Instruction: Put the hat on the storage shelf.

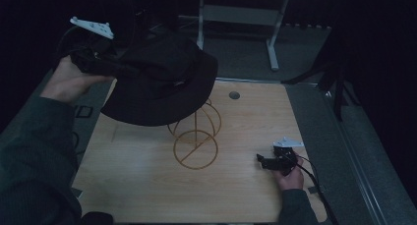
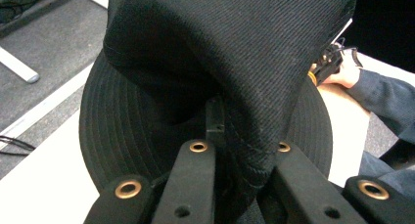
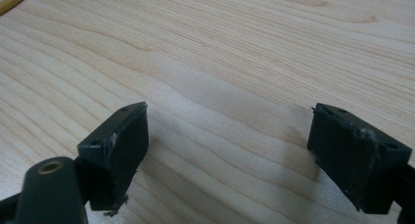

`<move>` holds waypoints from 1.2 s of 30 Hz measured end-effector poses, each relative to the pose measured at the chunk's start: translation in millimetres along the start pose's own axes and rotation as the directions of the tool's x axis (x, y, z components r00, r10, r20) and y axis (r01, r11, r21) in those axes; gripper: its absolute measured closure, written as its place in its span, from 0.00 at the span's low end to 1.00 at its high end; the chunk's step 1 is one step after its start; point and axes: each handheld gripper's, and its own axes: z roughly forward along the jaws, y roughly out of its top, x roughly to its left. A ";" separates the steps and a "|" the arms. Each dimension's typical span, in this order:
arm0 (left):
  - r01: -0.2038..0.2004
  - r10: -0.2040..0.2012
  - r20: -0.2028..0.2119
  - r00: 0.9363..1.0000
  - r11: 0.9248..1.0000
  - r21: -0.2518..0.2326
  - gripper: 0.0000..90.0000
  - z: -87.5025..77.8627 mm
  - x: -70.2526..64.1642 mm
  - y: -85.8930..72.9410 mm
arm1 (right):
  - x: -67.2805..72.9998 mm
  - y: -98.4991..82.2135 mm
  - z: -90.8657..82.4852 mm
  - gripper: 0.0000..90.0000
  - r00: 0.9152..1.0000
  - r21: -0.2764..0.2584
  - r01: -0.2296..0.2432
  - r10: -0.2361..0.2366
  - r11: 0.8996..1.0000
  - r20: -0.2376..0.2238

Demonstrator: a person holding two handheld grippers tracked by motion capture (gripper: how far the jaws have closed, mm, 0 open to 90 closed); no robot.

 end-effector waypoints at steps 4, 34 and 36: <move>-0.011 0.011 0.019 1.000 1.000 0.000 0.98 3.8 -3.9 2.9 | 0.0 0.0 0.0 0.17 1.000 0.000 0.000 0.000 1.000 0.000; -0.114 0.098 0.073 0.993 0.955 0.274 0.81 113.4 -34.9 -12.7 | 0.1 0.0 0.0 0.17 1.000 0.000 -0.001 0.001 1.000 0.000; -0.087 0.073 0.062 0.995 0.960 0.265 0.78 117.7 -32.9 -13.4 | 0.1 0.0 0.0 0.17 1.000 0.000 -0.001 0.001 1.000 0.000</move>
